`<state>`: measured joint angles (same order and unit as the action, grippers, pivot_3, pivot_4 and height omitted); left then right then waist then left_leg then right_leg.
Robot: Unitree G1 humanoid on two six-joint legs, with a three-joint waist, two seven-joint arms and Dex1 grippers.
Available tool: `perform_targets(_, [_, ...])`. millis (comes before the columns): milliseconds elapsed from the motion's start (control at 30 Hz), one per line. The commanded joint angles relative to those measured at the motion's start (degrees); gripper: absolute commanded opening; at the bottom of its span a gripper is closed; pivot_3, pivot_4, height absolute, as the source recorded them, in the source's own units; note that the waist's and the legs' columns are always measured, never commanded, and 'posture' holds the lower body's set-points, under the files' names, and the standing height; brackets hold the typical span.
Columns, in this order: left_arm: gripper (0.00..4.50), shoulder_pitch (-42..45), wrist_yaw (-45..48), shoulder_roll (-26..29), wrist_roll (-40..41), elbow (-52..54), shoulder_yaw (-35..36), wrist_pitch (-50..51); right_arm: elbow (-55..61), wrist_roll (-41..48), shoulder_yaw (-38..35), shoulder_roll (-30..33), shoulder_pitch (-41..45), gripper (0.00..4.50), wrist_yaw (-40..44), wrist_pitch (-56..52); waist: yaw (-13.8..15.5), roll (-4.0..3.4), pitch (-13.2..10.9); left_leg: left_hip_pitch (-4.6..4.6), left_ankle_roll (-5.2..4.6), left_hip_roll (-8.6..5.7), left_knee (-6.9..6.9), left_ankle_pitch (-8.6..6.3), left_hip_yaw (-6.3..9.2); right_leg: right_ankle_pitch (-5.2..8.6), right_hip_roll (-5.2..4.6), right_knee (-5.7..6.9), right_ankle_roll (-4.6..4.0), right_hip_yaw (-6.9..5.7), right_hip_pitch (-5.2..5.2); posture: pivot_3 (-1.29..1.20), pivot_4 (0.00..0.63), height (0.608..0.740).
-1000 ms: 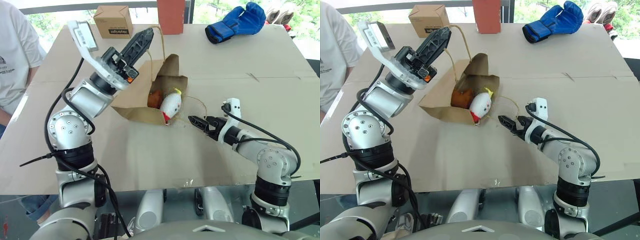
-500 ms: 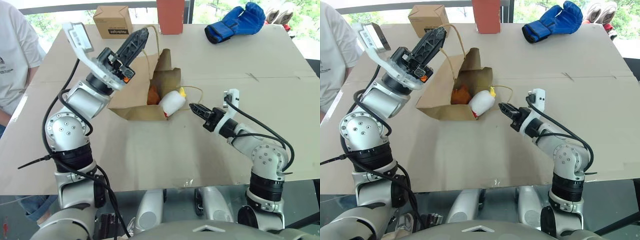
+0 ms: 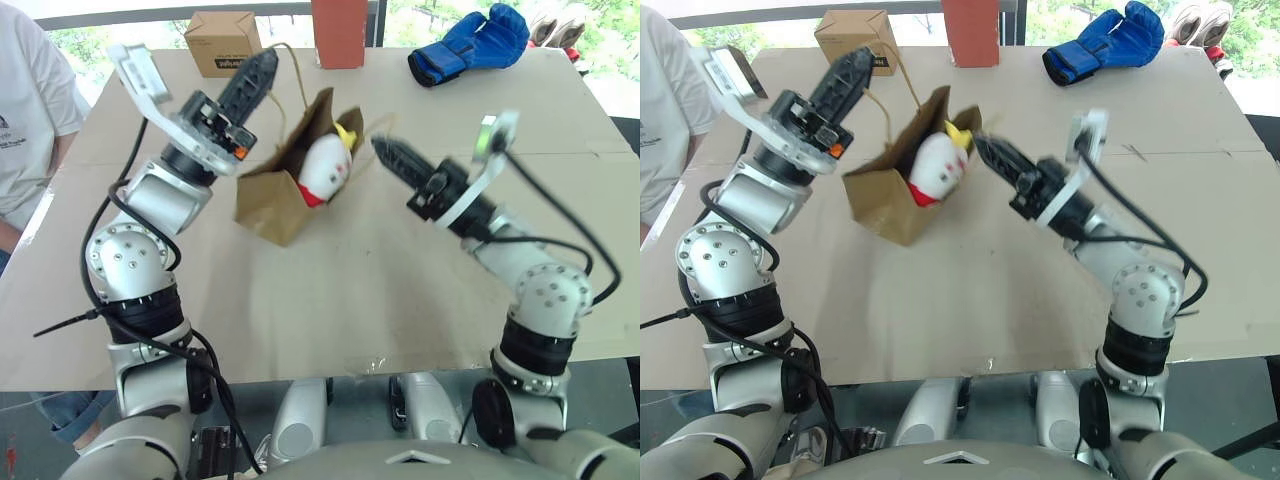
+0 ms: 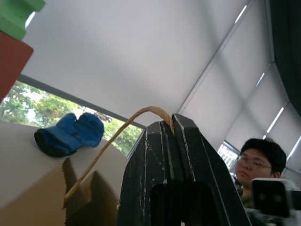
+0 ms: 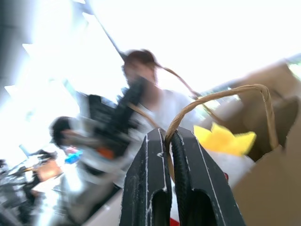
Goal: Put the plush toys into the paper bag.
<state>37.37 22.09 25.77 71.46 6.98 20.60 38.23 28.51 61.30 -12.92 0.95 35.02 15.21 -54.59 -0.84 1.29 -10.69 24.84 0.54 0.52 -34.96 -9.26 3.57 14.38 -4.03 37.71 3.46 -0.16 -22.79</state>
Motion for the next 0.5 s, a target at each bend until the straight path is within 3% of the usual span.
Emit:
perform_targets(33, [0.00, 0.4, 2.8, 1.1, -5.0, -1.9, -0.3, -2.3, 2.5, 4.4, 0.4, 2.5, 2.2, 0.04, -2.5, 0.6, 0.1, 0.02, 0.0, 0.00, 0.00, -0.01, 0.02, 0.00, 0.00, 0.00, -0.01, -0.02, 0.00, -0.01, 0.02, 0.00, 0.150, 0.714])
perform_targets(500, [0.00, 6.5, 9.8, 1.5, -18.4, -13.5, -3.2, -6.2, 3.0, 5.5, 2.0, 10.0, 1.8, 0.04, -7.4, 4.3, -0.1, 0.02, 0.0, 0.04, -0.01, -0.02, 0.09, 0.00, -0.04, -0.08, -0.01, -0.05, 0.11, 0.01, -0.03, 0.00, 0.150, 0.714])
